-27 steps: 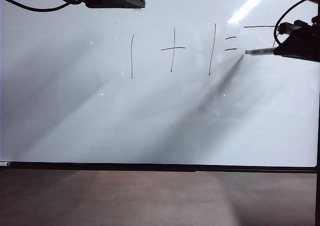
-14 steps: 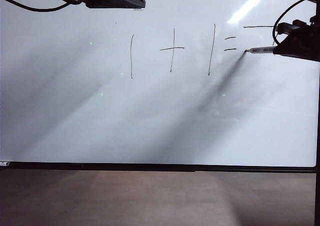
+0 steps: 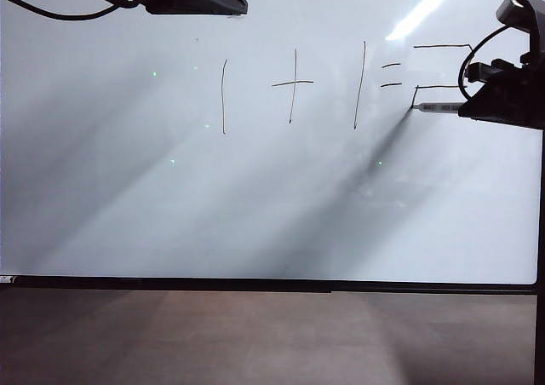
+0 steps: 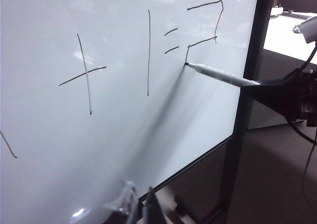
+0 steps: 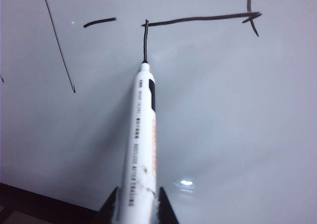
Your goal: Reach to the right to find the marker pen, pick it up, and write the answer to the math problem on the whiteboard.
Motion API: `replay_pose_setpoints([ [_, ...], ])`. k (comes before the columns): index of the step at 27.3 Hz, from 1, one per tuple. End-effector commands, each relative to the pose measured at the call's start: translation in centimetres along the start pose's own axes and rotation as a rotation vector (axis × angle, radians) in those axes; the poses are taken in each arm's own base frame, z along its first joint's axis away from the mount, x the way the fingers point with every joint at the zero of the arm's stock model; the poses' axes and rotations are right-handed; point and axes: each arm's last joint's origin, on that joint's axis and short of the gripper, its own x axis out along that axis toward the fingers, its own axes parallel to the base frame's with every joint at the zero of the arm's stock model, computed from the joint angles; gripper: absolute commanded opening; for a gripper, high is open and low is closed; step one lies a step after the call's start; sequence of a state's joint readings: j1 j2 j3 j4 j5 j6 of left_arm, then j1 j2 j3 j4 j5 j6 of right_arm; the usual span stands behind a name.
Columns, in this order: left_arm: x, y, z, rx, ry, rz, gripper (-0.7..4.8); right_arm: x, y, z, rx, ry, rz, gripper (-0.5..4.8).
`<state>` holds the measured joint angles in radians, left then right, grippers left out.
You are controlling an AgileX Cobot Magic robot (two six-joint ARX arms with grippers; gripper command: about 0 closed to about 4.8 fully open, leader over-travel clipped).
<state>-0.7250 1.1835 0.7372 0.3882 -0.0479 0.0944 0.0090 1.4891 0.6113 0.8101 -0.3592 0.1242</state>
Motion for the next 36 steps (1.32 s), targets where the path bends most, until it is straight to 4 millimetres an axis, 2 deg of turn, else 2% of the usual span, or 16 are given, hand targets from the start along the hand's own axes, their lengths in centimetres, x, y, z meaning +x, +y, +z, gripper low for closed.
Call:
replay_pose_setpoints([
  [1, -0.1, 0.0, 0.3, 0.002, -0.016, -0.003, 0.27, 0.2, -0.2, -0.5, 0.01, 0.022, -0.027, -0.06],
  [16, -0.1, 0.0, 0.3, 0.002, -0.016, -0.003, 0.27, 0.3, -0.7, -0.9, -0.002, 0.037, -0.06, -0.05],
  [36, -0.1, 0.0, 0.3, 0.002, -0.016, -0.003, 0.27, -1.5, -4.5, -0.4, 0.01, 0.021, -0.173, -0.05],
])
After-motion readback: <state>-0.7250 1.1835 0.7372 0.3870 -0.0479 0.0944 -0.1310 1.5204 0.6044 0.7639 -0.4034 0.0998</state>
